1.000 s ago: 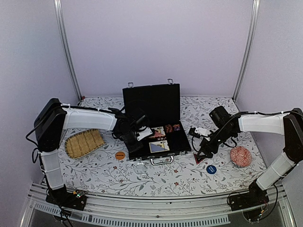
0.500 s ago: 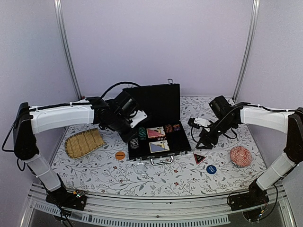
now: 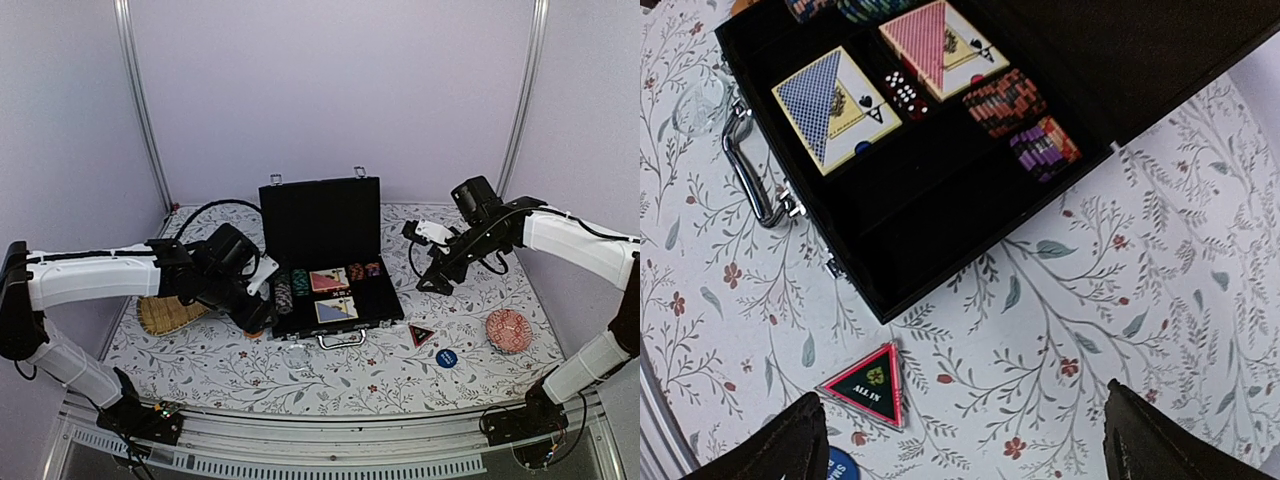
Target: Pack up texas hold em set
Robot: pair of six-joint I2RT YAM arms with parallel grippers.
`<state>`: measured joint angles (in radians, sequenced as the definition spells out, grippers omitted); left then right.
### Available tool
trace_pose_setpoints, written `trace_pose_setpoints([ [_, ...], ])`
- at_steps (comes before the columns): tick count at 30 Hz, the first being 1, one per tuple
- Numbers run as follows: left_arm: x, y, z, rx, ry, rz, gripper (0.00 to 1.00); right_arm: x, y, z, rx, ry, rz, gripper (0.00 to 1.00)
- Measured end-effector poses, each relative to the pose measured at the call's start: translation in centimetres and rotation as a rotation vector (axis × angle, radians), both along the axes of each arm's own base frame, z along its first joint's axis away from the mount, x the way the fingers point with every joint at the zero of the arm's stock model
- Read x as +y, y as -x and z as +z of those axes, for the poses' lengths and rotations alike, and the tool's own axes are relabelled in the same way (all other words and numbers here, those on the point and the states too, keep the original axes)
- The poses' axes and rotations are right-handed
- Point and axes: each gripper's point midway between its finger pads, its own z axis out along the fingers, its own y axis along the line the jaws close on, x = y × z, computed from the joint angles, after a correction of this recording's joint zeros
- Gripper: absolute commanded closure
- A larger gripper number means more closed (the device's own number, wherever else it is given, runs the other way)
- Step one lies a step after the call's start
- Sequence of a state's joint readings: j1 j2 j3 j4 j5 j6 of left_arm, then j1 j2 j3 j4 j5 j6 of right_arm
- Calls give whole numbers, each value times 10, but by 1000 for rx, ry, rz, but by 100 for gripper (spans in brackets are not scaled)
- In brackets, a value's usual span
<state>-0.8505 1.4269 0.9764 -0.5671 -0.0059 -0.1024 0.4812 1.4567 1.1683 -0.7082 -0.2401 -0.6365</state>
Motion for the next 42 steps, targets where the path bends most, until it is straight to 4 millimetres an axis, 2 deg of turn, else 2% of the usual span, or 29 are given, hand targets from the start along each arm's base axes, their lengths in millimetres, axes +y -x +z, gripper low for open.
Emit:
trace_pose_setpoints([
  [7,9,15,-22,78,20,68,39,-2,41,-67,159,78,79,13],
  [11,6,15,-22,86,39,85,40,0,66,-102,218,145,137,16],
  [14,1,15,-21,92,56,83,40,2,73,-122,248,188,168,18],
  [17,-3,15,-22,97,55,76,40,2,71,-134,257,211,167,18],
  [28,-10,14,-34,114,33,66,41,2,65,-149,260,232,152,21],
  [37,-13,11,-39,118,17,57,42,2,61,-149,260,246,144,32],
  [42,-13,11,-39,112,11,51,41,1,61,-148,270,254,135,29],
])
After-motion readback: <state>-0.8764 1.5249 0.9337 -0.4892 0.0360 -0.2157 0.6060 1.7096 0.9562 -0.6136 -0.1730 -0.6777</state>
